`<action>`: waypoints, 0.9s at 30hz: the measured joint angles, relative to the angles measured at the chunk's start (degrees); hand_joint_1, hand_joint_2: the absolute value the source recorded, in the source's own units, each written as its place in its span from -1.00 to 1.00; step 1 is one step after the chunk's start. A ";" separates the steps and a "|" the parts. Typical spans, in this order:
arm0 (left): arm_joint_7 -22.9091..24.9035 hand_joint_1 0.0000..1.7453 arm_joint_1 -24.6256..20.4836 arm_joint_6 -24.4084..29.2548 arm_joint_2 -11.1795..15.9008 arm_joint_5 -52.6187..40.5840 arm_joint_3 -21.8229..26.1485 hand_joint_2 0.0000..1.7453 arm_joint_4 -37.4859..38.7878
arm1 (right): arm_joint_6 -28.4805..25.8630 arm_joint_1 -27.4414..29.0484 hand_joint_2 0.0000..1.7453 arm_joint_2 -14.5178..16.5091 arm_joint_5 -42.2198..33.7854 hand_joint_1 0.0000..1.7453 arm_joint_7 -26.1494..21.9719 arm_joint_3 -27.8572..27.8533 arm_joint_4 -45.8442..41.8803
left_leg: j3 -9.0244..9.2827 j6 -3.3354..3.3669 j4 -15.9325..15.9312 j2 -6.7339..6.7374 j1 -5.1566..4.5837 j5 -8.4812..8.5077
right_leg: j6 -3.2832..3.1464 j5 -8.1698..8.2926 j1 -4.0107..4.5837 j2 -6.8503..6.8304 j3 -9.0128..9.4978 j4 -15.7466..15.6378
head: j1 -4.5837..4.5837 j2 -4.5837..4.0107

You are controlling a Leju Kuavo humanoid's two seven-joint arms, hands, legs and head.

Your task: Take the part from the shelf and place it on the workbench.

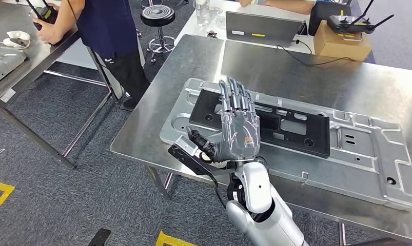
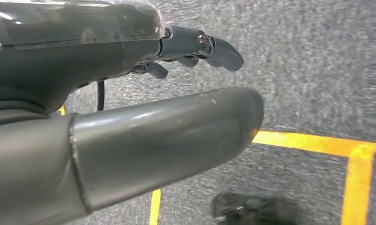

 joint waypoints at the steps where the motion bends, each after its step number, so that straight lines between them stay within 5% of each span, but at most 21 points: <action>1: -0.02 -1.00 0.02 0.01 0.01 0.09 0.03 -1.00 0.00 | -0.01 0.31 -1.00 -0.08 0.00 -1.00 0.00 0.00 0.00 | 0.03 -0.12 2.11 0.01 0.00 -0.53 | 0.04 0.48 0.05 -0.04 -0.84 0.21 | -0.01 0.00; 3: -0.09 -1.00 0.05 0.02 0.01 0.25 0.09 -1.00 0.00 | -0.03 0.73 -1.00 -0.26 -0.01 -1.00 0.00 0.00 0.00 | 2.80 -0.23 0.76 0.02 0.02 1.43 | 0.27 1.27 0.03 -0.08 -2.62 0.94 | -0.01 0.00; 6: -0.20 -1.00 -0.06 0.04 0.01 0.33 0.16 -1.00 0.00 | -0.07 0.98 -1.00 -0.39 -0.02 -1.00 0.01 0.00 -0.15 | 10.08 0.18 -9.31 -0.08 -0.23 3.03 | 1.00 2.09 0.09 -0.07 -4.68 2.36 | 0.00 0.00; 8: -0.28 -1.00 -0.03 0.05 -0.01 0.35 0.21 -1.00 0.00 | -0.11 1.15 -1.00 -0.42 -0.04 -1.00 0.01 0.01 -0.31 | 11.36 0.87 -12.01 -0.27 -0.61 2.46 | 1.66 2.82 0.16 -0.06 -5.15 2.66 | 0.04 0.00; 10: -0.32 -1.00 0.04 0.06 -0.06 0.35 0.24 -1.00 0.00 | -0.15 1.29 -1.00 -0.54 -0.07 -1.00 0.02 0.03 -0.36 | 10.63 1.77 -12.26 -0.20 -0.49 3.38 | 2.36 3.26 0.14 0.03 -5.44 2.62 | 0.06 0.00; 11: -0.32 -1.00 0.01 0.06 -0.08 0.35 0.25 -1.00 0.00 | -0.16 1.35 -1.00 -0.65 -0.08 -1.00 0.02 0.04 -0.37 | 10.19 2.32 -12.36 -0.05 -0.37 4.00 | 2.71 2.39 0.08 0.09 -5.87 3.13 | 0.06 0.00; 13: -0.33 -1.00 -0.05 0.05 -0.11 0.35 0.26 -1.00 0.00 | -0.17 1.49 -1.00 -0.86 -0.09 -1.00 0.02 0.06 -0.40 | 8.84 3.18 -12.52 0.31 -0.22 5.38 | 3.32 -2.47 -0.20 0.18 -7.47 7.29 | 0.05 0.00; 15: -0.33 -1.00 0.01 0.06 -0.11 0.33 0.27 -1.00 0.00 | -0.21 1.78 -1.00 -1.03 -0.14 -1.00 0.02 0.07 -0.42 | 7.07 3.48 -12.48 0.47 -0.26 6.70 | 3.76 -7.60 -0.45 0.17 -9.07 14.26 | 0.05 0.00; 16: -0.33 -1.00 0.04 0.07 -0.11 0.32 0.27 -1.00 0.00 | -0.27 2.04 -1.00 -1.14 -0.21 -1.00 0.02 0.07 -0.42 | 6.19 3.43 -12.46 0.51 -0.26 7.35 | 3.91 -8.42 -0.55 0.16 -9.18 16.86 | 0.05 0.00; 18: -0.36 -1.00 0.11 0.11 -0.11 0.36 0.29 -1.00 0.00 | -0.57 2.72 -1.00 -1.34 -0.46 -1.00 0.06 0.07 -0.42 | 4.49 3.21 -12.40 0.53 -0.27 8.61 | 3.90 -6.49 -0.71 0.16 -6.78 17.03 | 0.05 0.00; 20: -0.46 -1.00 0.20 0.19 -0.15 0.44 0.32 -1.00 0.00 | -1.19 3.48 -1.00 -1.41 -0.87 -1.00 0.10 0.05 -0.50 | 3.19 2.84 -12.34 0.51 -0.31 9.78 | 3.35 -4.34 -0.64 0.17 -0.71 10.37 | 0.05 0.00; 22: -0.62 -1.00 0.34 0.29 -0.28 0.57 0.39 -1.00 0.00 | -2.11 4.40 -1.00 -1.42 -1.42 -1.00 0.07 -0.02 -0.74 | 2.58 2.24 -12.38 0.49 -0.36 10.87 | 2.67 -5.11 -0.29 0.17 4.90 2.52 | 0.03 0.00; 25: -0.98 -1.00 0.63 0.55 -0.39 0.94 0.93 -1.00 0.00 | -4.12 7.18 -1.00 -1.44 -3.79 -1.00 -0.75 -0.75 -0.92 | 2.43 1.06 -13.03 0.49 -0.16 12.30 | 1.88 -5.13 0.03 0.11 6.06 -0.81 | 0.02 0.00; 27: -1.39 -1.00 1.05 0.82 -0.43 1.32 1.33 -1.00 0.00 | -5.77 10.27 -1.00 -1.40 -7.08 -1.00 -2.57 -1.72 -0.91 | 1.69 0.56 -11.65 0.39 -0.05 10.17 | 0.95 -3.84 -0.19 -0.14 5.28 -1.39 | 0.01 0.00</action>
